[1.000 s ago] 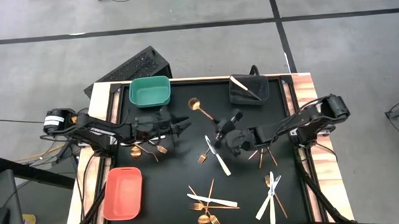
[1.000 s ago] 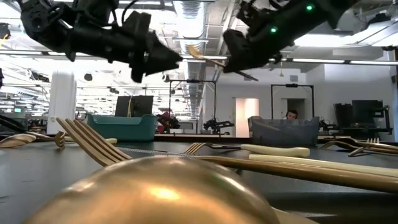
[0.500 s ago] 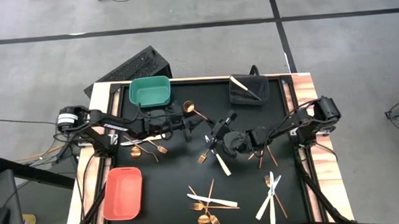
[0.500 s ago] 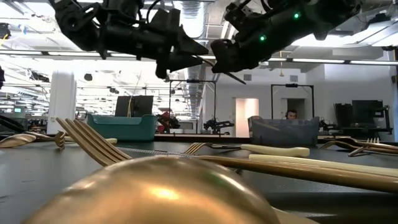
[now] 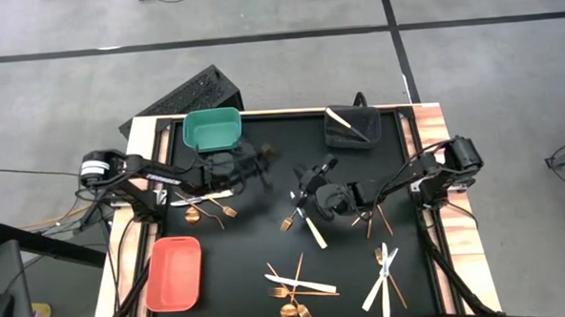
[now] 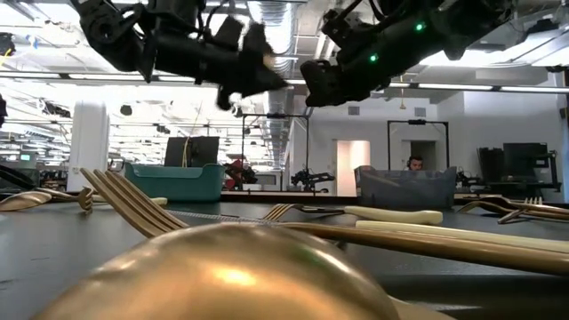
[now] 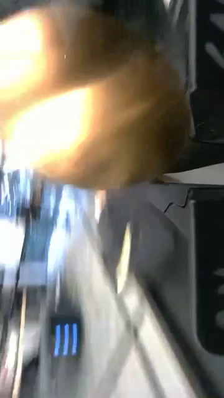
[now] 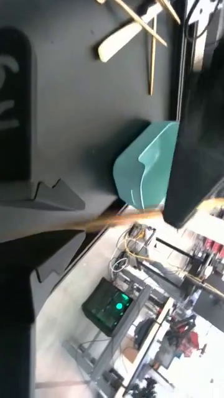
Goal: Sort silverware by color (type)
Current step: Put the gold spoon into the green bin, then put the gold fork into the orange bin
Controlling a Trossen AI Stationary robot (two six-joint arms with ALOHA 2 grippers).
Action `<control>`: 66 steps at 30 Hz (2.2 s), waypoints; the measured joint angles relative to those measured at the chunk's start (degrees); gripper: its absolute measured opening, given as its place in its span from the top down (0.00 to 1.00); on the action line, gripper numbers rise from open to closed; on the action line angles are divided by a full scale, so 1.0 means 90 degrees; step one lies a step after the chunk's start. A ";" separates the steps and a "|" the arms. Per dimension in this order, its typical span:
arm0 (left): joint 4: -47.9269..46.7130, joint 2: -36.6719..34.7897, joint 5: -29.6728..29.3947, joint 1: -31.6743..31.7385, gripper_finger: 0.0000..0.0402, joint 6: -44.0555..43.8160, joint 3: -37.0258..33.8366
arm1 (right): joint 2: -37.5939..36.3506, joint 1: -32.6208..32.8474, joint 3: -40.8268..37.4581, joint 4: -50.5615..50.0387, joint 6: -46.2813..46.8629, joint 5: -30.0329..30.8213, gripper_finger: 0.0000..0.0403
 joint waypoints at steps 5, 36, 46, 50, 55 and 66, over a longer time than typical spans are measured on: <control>-0.0110 -0.0481 -0.1852 0.0039 0.99 0.0100 -0.0456 | -0.0037 0.0220 0.0000 -0.0444 0.0308 0.0747 0.64; -0.2986 -0.3088 0.0567 0.4501 0.76 -0.2277 -0.2212 | -0.0416 -0.0028 -0.0001 -0.1590 0.1829 -0.0164 0.53; -0.3466 -0.3100 -0.0065 0.4628 0.55 -0.1917 -0.2072 | -0.1572 -0.0009 0.0000 -0.3479 0.2523 -0.0125 0.53; -0.4184 -0.3105 0.0033 0.4696 0.50 -0.1654 -0.1599 | -0.2356 -0.0064 0.0000 -0.4687 0.3192 -0.0153 0.53; -0.5714 -0.3105 0.0109 0.4683 0.46 -0.1043 -0.0837 | -0.2898 -0.0152 0.0000 -0.5875 0.4144 -0.0786 0.53; -0.6678 -0.3434 0.0710 0.3753 0.45 -0.0065 -0.0436 | -0.1768 -0.0186 -0.0007 -0.5711 0.4608 -0.1894 0.54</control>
